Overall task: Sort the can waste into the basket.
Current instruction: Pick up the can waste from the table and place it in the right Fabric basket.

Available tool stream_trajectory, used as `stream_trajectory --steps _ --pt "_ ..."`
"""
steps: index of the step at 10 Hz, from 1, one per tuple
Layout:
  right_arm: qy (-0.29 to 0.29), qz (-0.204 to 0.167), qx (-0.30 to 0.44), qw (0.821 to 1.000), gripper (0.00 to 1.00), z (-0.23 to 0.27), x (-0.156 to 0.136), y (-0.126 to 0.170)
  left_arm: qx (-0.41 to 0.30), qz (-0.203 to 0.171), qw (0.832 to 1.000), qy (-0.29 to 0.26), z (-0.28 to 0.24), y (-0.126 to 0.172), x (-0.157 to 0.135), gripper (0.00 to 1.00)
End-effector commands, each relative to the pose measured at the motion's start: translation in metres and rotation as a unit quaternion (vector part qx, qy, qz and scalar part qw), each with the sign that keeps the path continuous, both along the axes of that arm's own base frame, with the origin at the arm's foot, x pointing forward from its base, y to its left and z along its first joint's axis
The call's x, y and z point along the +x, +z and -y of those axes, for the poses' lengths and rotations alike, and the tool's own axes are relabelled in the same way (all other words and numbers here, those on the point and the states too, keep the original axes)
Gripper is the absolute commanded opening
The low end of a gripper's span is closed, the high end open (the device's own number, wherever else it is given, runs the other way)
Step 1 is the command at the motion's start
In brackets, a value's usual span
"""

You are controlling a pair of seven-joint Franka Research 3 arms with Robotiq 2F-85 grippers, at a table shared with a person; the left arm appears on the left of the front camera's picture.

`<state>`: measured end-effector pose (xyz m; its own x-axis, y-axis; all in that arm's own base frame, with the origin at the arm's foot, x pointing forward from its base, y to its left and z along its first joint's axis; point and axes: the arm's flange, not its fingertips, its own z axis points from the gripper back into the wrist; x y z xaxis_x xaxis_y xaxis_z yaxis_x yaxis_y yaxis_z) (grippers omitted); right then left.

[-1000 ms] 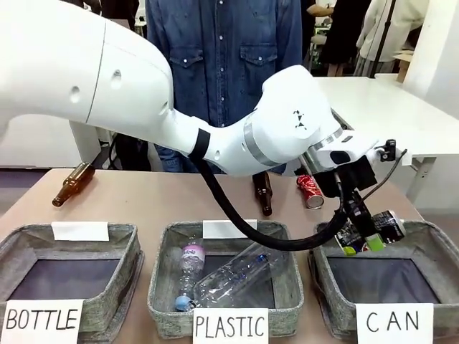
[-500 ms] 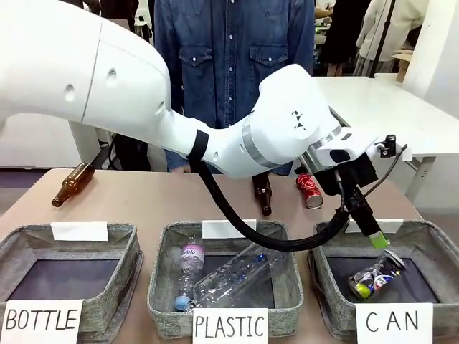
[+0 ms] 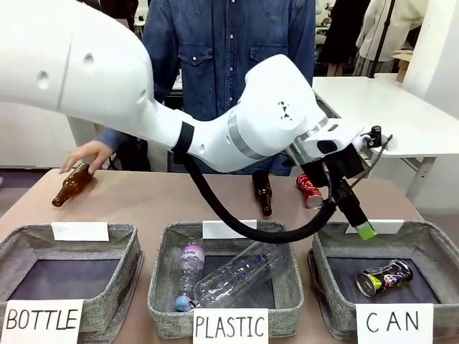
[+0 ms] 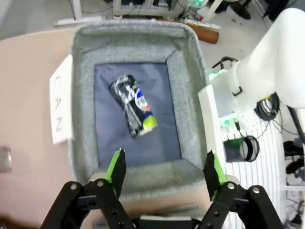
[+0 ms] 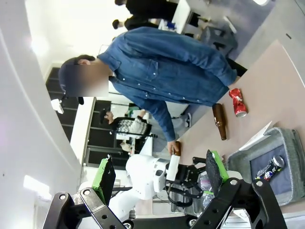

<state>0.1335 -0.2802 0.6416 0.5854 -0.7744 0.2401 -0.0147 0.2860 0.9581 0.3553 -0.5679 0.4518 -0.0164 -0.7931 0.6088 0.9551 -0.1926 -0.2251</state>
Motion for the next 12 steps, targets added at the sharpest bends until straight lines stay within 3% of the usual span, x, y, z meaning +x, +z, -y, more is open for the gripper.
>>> stream_trajectory --steps 1,2,3,4,6,7,8,9,11,12 --pt "0.005 0.017 -0.02 1.0 1.0 -0.01 0.003 0.005 0.057 -0.054 0.996 0.041 -0.075 0.029 -0.016 0.84" --pt "-0.001 0.013 -0.065 0.998 1.0 -0.029 0.013 0.011 0.06 -0.073 0.993 0.076 -0.121 0.044 -0.015 0.84" --pt "0.029 0.027 -0.094 0.995 1.0 -0.065 0.031 0.015 0.047 -0.098 0.984 0.143 -0.18 0.063 -0.01 0.84" --pt "0.078 0.046 -0.077 0.993 1.0 -0.101 0.051 0.013 0.022 -0.12 0.97 0.21 -0.234 0.078 -0.01 0.84" --pt "0.135 0.043 -0.044 0.989 1.0 -0.169 0.087 0.005 -0.037 -0.141 0.932 0.331 -0.329 0.109 -0.036 0.84" --pt "0.165 0.055 -0.015 0.985 1.0 -0.198 0.095 0.003 -0.066 -0.139 0.903 0.402 -0.372 0.124 -0.055 0.84" --pt "0.183 0.067 0.008 0.981 1.0 -0.227 0.103 -0.002 -0.094 -0.18 0.862 0.464 -0.423 0.141 -0.071 0.84" --pt "0.2 0.058 0.035 0.978 1.0 -0.247 0.108 -0.008 -0.147 -0.228 0.786 0.556 -0.47 0.151 -0.074 0.84" --pt "0.211 0.016 0.109 0.971 1.0 -0.272 0.12 -0.022 -0.242 -0.341 0.679 0.603 -0.549 0.145 -0.07 0.84" --pt "0.208 0.002 0.072 0.976 1.0 -0.277 0.124 -0.03 -0.287 -0.394 0.631 0.603 -0.587 0.128 -0.064 0.84"
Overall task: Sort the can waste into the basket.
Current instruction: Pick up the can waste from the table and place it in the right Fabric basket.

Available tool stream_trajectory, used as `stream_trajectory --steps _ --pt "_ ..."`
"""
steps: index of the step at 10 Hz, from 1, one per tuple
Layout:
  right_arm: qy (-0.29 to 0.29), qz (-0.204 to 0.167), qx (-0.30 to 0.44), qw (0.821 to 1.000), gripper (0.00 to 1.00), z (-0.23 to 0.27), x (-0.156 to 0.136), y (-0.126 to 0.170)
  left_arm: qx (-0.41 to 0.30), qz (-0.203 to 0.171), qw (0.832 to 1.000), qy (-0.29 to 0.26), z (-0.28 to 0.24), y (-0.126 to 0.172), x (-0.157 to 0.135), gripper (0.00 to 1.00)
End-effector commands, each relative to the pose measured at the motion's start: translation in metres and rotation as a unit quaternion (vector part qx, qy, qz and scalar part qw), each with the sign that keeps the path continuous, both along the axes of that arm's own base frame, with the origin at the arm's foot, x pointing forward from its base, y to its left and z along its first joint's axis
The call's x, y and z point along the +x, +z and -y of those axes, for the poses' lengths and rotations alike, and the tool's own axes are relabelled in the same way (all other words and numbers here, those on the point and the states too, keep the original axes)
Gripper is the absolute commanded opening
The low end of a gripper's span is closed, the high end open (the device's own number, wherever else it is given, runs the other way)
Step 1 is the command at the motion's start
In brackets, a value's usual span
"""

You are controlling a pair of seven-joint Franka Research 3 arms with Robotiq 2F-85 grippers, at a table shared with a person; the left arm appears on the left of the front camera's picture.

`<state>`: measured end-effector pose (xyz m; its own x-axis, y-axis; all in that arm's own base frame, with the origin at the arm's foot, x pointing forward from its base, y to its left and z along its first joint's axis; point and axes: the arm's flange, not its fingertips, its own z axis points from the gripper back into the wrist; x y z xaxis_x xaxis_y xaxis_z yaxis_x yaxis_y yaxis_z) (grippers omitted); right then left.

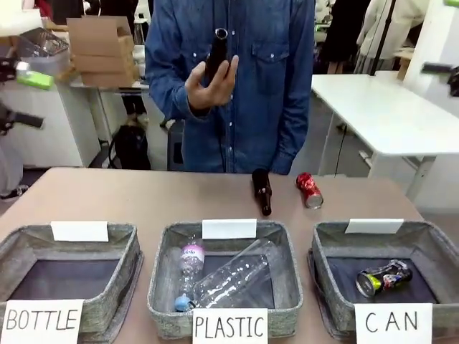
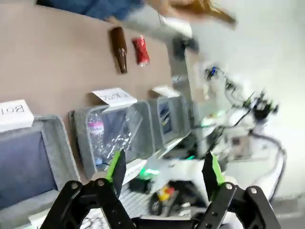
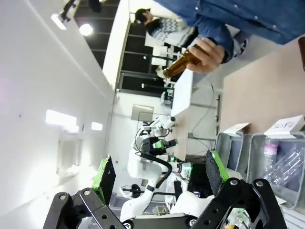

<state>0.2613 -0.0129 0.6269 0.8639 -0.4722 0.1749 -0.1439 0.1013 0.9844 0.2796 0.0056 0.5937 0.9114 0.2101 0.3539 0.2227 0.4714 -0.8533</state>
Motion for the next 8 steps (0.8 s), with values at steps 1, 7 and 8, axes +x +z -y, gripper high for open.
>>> stream_trajectory --steps 1,7,8 --pt "-0.011 -0.013 -0.052 0.998 1.0 -0.012 -0.005 -0.02 -0.167 -0.028 0.979 0.116 -0.047 -0.034 0.018 0.84" --pt "-0.001 -0.011 -0.014 1.0 1.0 -0.005 0.005 -0.005 -0.067 -0.03 0.996 0.051 -0.04 -0.018 0.005 0.84" --pt "-0.001 -0.011 -0.014 1.0 1.0 -0.005 0.005 -0.005 -0.067 -0.03 0.996 0.051 -0.04 -0.018 0.005 0.84"
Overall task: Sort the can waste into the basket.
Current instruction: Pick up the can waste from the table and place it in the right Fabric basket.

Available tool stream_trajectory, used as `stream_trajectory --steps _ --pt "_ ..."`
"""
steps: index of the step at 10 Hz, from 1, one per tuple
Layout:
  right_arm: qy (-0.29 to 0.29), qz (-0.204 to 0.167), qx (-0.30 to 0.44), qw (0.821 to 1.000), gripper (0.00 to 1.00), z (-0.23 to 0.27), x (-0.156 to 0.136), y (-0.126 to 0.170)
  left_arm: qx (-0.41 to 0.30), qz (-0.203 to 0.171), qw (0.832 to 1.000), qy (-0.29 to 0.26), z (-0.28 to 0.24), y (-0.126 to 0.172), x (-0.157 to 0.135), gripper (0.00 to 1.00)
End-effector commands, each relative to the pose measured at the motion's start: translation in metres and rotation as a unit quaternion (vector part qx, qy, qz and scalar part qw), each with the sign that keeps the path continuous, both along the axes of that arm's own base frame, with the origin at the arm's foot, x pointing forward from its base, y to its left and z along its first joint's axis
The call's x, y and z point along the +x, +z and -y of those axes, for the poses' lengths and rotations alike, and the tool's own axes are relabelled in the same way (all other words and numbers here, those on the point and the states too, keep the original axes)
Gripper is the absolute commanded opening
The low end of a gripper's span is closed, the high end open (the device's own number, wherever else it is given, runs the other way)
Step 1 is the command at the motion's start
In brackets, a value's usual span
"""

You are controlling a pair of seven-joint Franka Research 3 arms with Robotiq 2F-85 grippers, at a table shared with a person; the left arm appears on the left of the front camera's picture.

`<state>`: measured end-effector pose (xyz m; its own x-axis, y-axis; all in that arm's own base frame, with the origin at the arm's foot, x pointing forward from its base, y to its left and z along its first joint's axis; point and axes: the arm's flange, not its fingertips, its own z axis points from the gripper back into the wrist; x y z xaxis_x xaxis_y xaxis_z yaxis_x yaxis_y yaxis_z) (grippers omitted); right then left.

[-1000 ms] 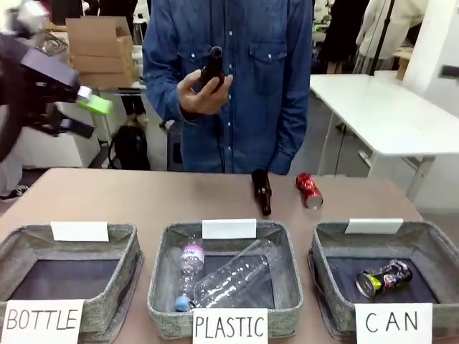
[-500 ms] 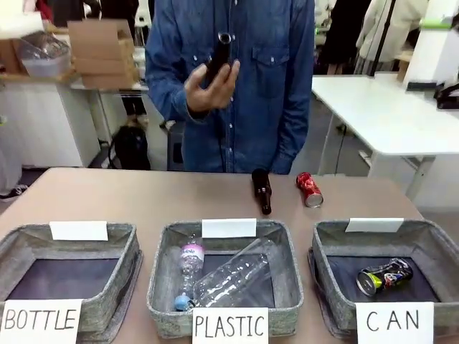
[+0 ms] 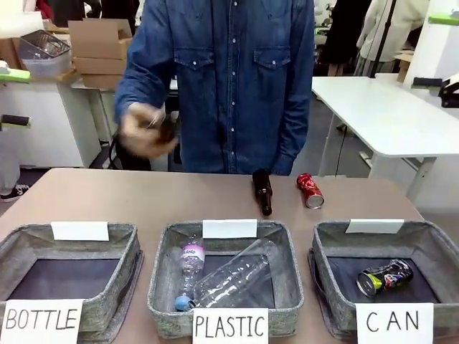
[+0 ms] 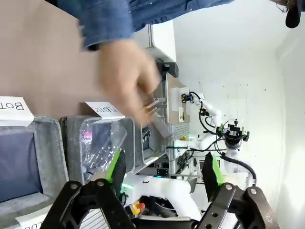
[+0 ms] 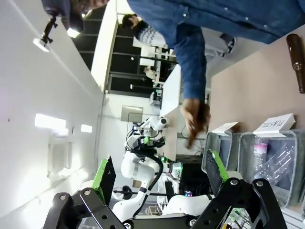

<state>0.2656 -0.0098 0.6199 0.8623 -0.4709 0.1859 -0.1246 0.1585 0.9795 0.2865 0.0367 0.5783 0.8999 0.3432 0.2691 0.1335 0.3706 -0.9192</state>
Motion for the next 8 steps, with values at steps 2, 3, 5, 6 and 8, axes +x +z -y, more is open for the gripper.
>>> stream_trajectory --steps 2,3,5,6,8 --pt "0.004 -0.002 0.014 1.0 1.0 -0.001 0.0 0.002 0.016 0.019 1.0 0.017 -0.031 0.03 -0.036 0.85" --pt "0.004 -0.002 0.014 1.0 1.0 -0.001 0.0 0.002 0.034 0.016 0.995 0.091 -0.078 0.056 -0.077 0.85" --pt "0.004 -0.002 0.014 1.0 1.0 -0.001 0.0 0.002 0.022 0.018 0.987 0.158 -0.113 0.076 -0.122 0.85" --pt "0.004 -0.002 0.014 1.0 1.0 -0.001 0.0 0.002 0.02 0.014 0.988 0.155 -0.11 0.073 -0.12 0.85" --pt "0.004 -0.002 0.014 1.0 1.0 -0.001 0.0 0.002 0.015 0.002 0.992 0.122 -0.103 0.058 -0.097 0.85"
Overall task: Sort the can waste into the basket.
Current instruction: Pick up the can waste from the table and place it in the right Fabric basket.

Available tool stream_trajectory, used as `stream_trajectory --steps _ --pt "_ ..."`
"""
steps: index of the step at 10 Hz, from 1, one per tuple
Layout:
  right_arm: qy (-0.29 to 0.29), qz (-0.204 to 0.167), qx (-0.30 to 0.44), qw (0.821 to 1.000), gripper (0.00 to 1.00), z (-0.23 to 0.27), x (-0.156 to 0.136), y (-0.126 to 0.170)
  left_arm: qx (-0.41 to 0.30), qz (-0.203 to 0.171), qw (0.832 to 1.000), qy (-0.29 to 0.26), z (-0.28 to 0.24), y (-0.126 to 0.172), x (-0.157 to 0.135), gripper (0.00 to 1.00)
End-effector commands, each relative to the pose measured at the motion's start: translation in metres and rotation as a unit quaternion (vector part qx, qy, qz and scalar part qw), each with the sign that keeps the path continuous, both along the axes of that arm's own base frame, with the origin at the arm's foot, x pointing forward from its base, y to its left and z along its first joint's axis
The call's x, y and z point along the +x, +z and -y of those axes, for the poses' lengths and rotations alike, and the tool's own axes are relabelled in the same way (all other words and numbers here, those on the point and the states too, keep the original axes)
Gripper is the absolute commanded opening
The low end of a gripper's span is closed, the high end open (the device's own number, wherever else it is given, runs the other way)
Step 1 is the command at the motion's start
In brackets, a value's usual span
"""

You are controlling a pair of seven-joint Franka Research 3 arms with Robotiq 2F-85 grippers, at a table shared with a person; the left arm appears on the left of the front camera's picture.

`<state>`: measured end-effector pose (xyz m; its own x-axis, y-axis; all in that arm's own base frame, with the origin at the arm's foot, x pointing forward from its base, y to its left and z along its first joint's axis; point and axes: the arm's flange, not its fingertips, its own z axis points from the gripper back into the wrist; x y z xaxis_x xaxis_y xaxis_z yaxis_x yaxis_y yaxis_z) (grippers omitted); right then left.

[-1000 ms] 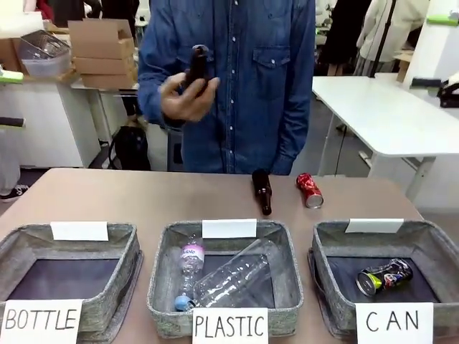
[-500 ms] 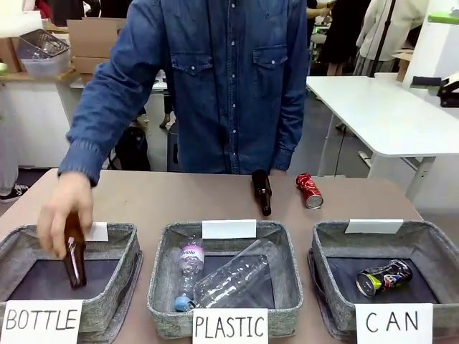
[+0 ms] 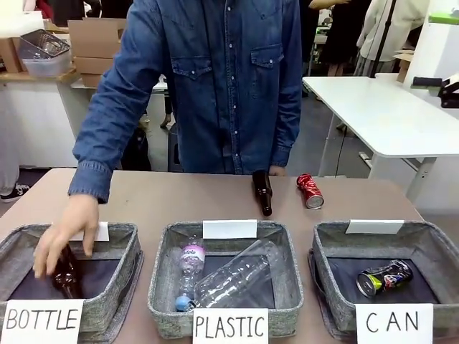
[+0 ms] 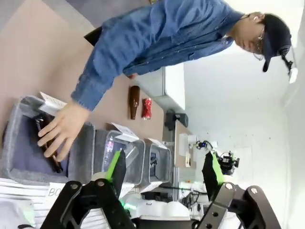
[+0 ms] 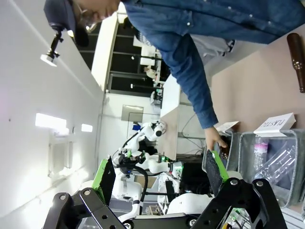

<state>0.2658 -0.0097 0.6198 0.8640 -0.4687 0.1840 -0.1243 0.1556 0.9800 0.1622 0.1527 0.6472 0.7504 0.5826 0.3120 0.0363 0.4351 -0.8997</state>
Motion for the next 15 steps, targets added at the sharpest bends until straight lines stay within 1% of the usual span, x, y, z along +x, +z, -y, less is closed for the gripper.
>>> stream_trajectory --steps 1,3,5,6,8,10,11,12,13,14,15 --pt "0.002 -0.002 0.013 1.0 1.0 -0.001 0.0 0.002 -0.007 -0.019 0.999 -0.048 0.021 -0.018 0.042 0.85" --pt "0.002 -0.002 0.013 1.0 1.0 -0.001 0.0 0.002 -0.001 -0.05 0.992 -0.119 0.051 -0.041 0.087 0.85" --pt "0.002 -0.002 0.013 1.0 1.0 -0.001 0.0 0.002 0.0 -0.098 0.979 -0.176 0.083 -0.069 0.136 0.85" --pt "0.002 -0.002 0.013 1.0 1.0 -0.001 0.0 0.002 0.001 -0.107 0.974 -0.199 0.103 -0.08 0.157 0.85" --pt "0.002 -0.002 0.013 1.0 1.0 -0.001 0.0 0.002 -0.015 -0.089 0.965 -0.246 0.143 -0.106 0.186 0.85" --pt "0.002 -0.002 0.013 1.0 1.0 -0.001 0.0 0.002 -0.042 -0.084 0.954 -0.284 0.172 -0.137 0.199 0.85" --pt "0.002 -0.002 0.013 1.0 1.0 -0.001 0.0 0.002 -0.065 -0.08 0.951 -0.292 0.176 -0.15 0.203 0.85" --pt "0.002 -0.002 0.013 1.0 1.0 -0.001 0.0 0.002 -0.066 -0.085 0.956 -0.274 0.178 -0.16 0.208 0.85" --pt "0.002 -0.002 0.013 1.0 1.0 -0.001 0.0 0.002 -0.073 -0.13 0.946 -0.287 0.176 -0.166 0.21 0.85" --pt "0.002 -0.002 0.013 1.0 1.0 -0.001 0.0 0.002 -0.053 -0.097 0.953 -0.283 0.181 -0.153 0.205 0.85" --pt "0.002 -0.002 0.013 1.0 1.0 -0.001 0.0 0.002 -0.053 -0.097 0.953 -0.283 0.181 -0.153 0.205 0.85"
